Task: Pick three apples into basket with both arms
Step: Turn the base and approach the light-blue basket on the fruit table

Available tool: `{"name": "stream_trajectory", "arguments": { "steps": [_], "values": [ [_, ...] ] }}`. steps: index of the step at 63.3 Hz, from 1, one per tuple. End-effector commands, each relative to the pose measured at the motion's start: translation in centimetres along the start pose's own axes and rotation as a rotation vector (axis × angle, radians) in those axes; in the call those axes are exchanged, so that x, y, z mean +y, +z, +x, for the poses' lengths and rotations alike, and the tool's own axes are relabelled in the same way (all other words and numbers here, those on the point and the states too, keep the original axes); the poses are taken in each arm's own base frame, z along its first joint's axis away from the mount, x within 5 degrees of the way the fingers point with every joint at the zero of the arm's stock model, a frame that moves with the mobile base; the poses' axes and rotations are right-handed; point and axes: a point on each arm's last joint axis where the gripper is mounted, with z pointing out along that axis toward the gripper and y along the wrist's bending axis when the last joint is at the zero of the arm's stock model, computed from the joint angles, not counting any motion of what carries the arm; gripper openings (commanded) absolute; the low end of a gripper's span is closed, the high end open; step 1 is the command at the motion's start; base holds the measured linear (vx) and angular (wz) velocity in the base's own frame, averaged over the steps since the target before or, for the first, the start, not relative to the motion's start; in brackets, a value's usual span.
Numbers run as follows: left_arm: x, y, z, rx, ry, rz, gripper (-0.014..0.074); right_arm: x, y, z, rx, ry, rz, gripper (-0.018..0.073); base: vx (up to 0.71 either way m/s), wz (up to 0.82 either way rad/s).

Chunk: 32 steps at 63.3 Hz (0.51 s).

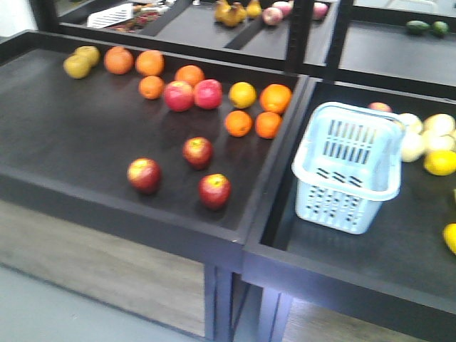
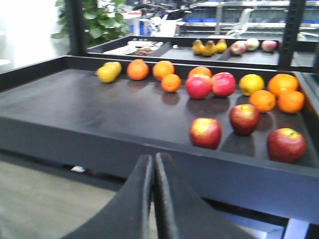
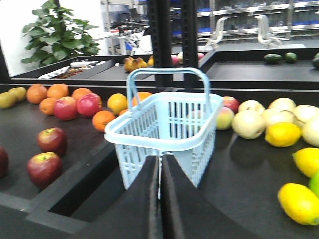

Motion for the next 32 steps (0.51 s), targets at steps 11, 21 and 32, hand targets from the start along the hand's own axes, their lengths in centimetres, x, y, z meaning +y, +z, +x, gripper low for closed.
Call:
{"name": "stream_trajectory", "arguments": {
  "steps": [11,21,32],
  "values": [
    [-0.03,-0.08,-0.42,-0.077,-0.003,0.004,-0.0006,-0.05,-0.05,-0.19,-0.066,-0.019,0.006,-0.0004,0.08,-0.33],
    [-0.03,-0.08,-0.42,-0.077,-0.003,0.004,-0.0006,-0.05,-0.05,-0.19,-0.066,-0.019,0.006,-0.0004,0.09,-0.33],
    [-0.03,-0.08,-0.42,-0.077,-0.003,0.004,-0.0006,-0.05,-0.05,-0.19,-0.066,-0.019,0.006,-0.0004,0.08,-0.31]
  ]
}}
